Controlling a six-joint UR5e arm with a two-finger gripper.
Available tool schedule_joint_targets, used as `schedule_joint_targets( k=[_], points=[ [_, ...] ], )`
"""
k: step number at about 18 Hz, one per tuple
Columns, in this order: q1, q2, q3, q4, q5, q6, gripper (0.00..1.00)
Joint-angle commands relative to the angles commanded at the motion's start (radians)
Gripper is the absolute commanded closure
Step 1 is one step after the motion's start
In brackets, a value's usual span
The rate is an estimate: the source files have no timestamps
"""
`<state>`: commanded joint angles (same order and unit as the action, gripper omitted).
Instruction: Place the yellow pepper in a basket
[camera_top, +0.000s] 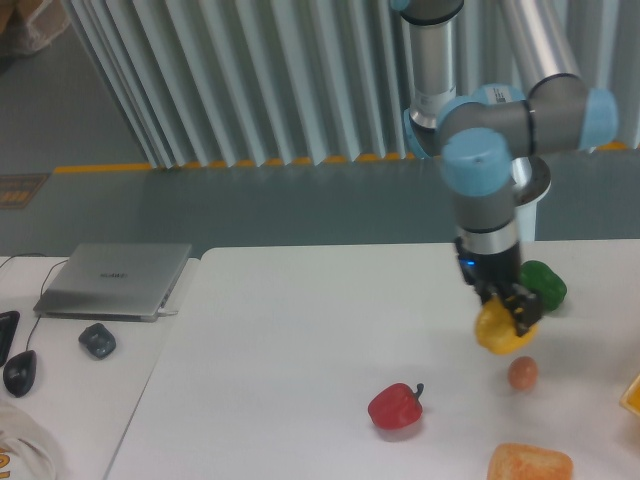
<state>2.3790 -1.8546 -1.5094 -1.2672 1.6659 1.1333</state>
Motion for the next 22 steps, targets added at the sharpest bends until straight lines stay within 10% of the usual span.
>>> schedule_joint_targets(
  k=[12,22],
  points=[
    [0.181,-0.051,0.009,0.204,0.003,0.118,0.56],
    [0.365,-0.097,0.018,0.242,0.002,0.434,0.55]
  ],
)
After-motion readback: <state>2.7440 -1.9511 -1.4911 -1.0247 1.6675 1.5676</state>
